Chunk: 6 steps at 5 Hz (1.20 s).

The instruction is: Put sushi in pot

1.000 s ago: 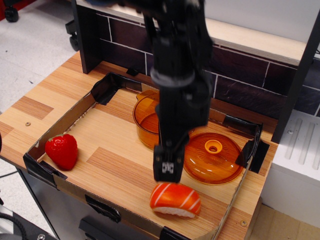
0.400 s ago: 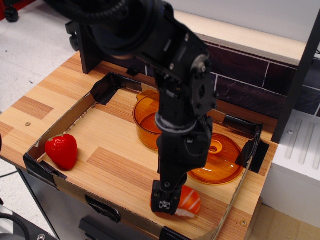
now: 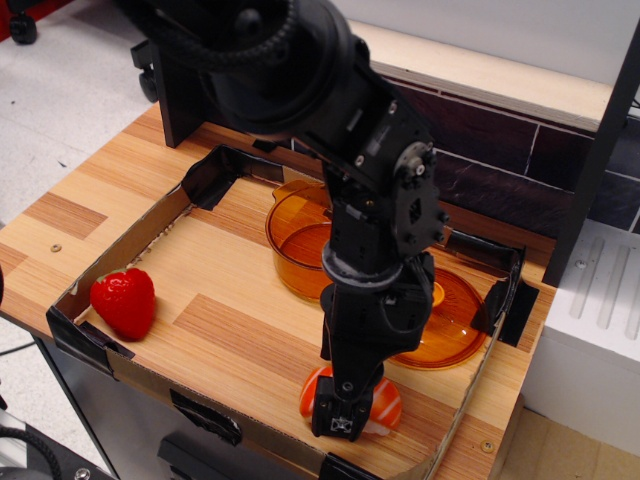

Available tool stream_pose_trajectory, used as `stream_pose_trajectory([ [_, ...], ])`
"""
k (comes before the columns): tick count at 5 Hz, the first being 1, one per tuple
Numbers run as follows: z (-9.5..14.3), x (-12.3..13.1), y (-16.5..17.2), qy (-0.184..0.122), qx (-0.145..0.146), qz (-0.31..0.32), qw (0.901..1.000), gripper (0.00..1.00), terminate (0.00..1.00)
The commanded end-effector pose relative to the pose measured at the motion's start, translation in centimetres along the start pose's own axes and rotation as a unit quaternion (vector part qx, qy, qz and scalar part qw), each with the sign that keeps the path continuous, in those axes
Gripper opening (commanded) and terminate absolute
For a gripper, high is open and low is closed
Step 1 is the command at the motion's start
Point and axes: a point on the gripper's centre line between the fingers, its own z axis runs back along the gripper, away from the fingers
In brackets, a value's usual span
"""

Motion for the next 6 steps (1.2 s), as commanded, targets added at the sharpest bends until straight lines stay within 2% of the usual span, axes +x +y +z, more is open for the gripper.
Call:
stream_pose_trajectory([
  [1,0.4,-1.0,-0.2,-0.004,0.005,0.0,1.0,0.0,0.0],
  [2,1.3,-1.4,-0.3,-0.013,-0.011,-0.002,0.9999,0.0,0.0],
  [3,5.3,-2.3,0.4,-0.052,0.006,0.016,0.9985,0.0,0.0],
  [4,9.1,-3.5,3.4,-0.073,0.012,0.096,0.9926,0.0,0.0],
  [5,10.7,-4.7,7.0,-0.078,0.036,0.171,0.9815,0.0,0.0],
  [6,9.9,-5.2,9.2,-0.074,0.031,0.214,0.9735,0.0,0.0],
])
